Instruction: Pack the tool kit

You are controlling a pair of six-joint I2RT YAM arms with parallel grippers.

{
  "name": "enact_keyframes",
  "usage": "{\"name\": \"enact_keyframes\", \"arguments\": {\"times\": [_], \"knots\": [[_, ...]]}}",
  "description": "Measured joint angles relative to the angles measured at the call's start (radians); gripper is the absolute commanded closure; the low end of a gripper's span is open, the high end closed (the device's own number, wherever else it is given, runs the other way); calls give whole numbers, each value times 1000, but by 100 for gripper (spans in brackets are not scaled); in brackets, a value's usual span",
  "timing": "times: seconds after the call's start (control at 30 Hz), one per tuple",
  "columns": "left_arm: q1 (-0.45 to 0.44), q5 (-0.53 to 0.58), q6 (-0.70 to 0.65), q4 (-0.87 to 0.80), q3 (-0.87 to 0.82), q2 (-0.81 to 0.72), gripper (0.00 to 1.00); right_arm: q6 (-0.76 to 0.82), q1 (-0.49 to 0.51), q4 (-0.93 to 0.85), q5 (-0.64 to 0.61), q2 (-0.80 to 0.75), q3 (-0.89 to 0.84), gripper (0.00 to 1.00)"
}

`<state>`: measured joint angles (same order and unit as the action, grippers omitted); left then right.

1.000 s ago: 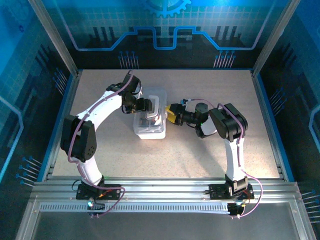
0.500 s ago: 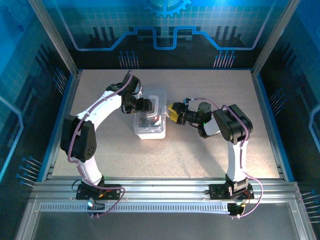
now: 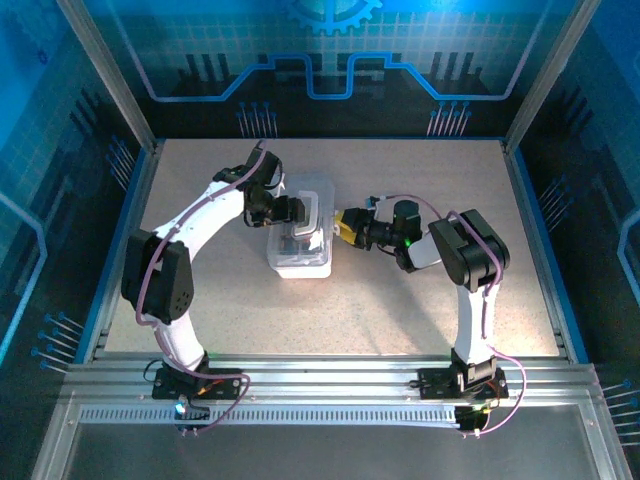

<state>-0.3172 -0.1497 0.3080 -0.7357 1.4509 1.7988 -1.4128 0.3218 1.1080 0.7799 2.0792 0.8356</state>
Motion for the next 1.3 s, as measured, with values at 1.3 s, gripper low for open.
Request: {"name": "enact_keyframes", "arguments": {"times": [1.3], "knots": [[-76,146,30,-101,98,76,91,46,-8,-90,-15,-32,-5,62]]}}
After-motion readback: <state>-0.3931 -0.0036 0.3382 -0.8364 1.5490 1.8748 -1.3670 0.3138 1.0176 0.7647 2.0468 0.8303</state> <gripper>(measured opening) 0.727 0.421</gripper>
